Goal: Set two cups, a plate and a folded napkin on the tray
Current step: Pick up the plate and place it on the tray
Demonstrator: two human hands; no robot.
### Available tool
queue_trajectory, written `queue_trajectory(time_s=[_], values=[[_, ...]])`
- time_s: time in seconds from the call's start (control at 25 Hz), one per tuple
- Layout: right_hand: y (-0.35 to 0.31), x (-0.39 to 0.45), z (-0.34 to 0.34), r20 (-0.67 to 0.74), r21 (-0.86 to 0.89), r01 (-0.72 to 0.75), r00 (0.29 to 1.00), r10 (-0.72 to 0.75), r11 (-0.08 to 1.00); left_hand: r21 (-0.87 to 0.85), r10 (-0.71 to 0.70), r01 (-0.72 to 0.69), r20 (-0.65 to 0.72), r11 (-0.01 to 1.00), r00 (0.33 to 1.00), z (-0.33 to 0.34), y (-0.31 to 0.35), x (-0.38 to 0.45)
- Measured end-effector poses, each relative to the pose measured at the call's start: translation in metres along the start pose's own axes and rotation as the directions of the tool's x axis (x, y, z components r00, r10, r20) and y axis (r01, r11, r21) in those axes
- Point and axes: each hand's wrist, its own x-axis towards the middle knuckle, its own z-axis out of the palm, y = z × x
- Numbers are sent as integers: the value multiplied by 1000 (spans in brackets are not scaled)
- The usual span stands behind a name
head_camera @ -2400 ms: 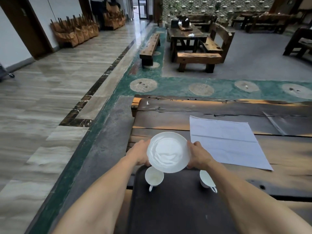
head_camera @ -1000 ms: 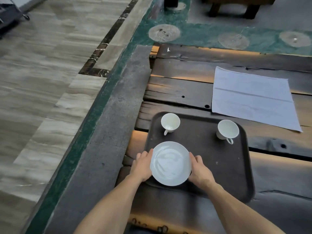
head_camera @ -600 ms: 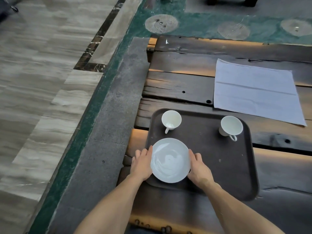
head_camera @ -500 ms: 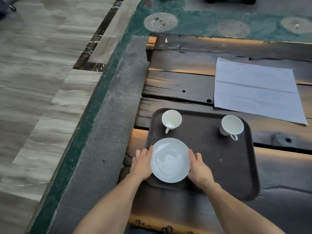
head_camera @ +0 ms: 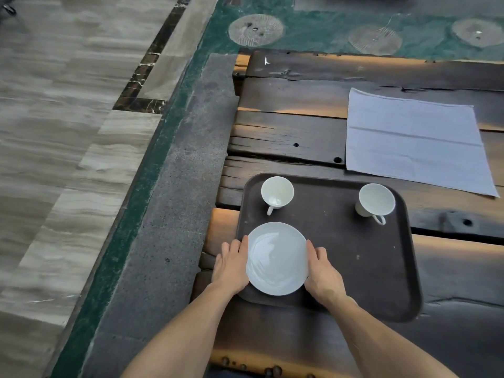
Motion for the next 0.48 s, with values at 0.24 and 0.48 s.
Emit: queue_trajectory(time_s=[0.24,0.48], values=[[-3,0,1,2,17,-27,1000,27,999,40,42,-43,10,998,999,-3,-2,2],[-8,-2,1,-13,3,-52,999,52,999,32,59,-60,38,998,998,-6,-2,1]])
